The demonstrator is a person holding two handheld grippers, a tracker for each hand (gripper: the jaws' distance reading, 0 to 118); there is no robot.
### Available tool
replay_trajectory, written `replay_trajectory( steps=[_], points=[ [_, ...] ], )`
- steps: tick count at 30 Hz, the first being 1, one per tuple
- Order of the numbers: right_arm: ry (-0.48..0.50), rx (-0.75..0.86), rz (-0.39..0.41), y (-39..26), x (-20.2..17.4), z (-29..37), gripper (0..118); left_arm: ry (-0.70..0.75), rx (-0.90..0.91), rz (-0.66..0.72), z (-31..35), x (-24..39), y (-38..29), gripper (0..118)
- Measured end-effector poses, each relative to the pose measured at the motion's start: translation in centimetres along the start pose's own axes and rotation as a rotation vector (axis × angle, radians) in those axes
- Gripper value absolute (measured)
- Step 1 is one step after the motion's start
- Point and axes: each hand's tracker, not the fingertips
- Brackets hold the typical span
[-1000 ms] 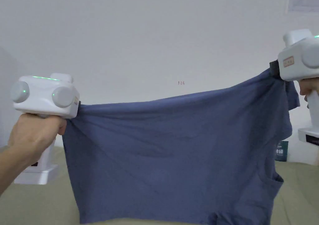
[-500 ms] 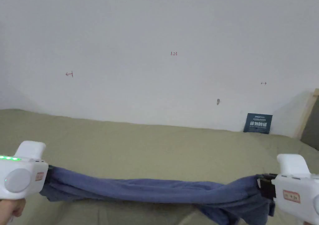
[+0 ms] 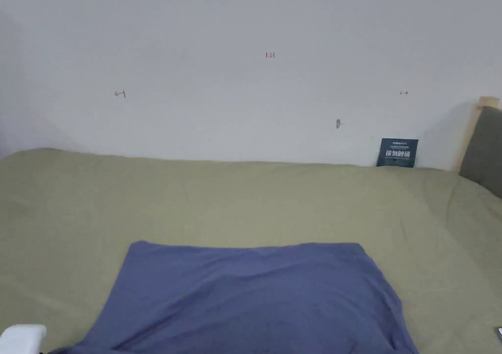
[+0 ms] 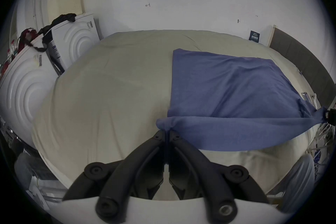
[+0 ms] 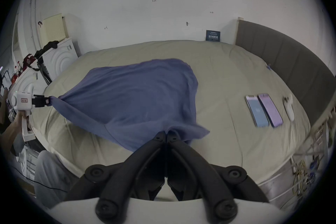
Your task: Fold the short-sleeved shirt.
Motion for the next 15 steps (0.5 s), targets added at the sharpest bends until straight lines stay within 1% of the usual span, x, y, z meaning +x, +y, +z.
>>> replay_trajectory(
  steps=[2,7,10,13,15],
  points=[
    [-0.003,-0.007,-0.019,-1.2,0.0,1.1,1,0.001,-0.001,0.004,1.2,-0.3,-1.5,2],
    [0.006,-0.026,0.006,-3.0,0.7,1.9,2,0.000,-0.010,-0.004,3.5,-1.3,-4.0,2],
    [0.013,-0.030,-0.007,-2.7,0.2,1.4,2,-0.023,-0.014,-0.005,3.4,-1.5,-4.5,2],
    [0.015,-0.039,0.029,-2.5,-0.5,0.9,2,-0.029,-0.026,0.024,2.7,-1.9,-4.5,2],
    [0.014,-0.042,0.037,-2.3,-0.6,0.7,2,-0.029,-0.028,0.038,2.8,-1.7,-4.5,2]
  ],
)
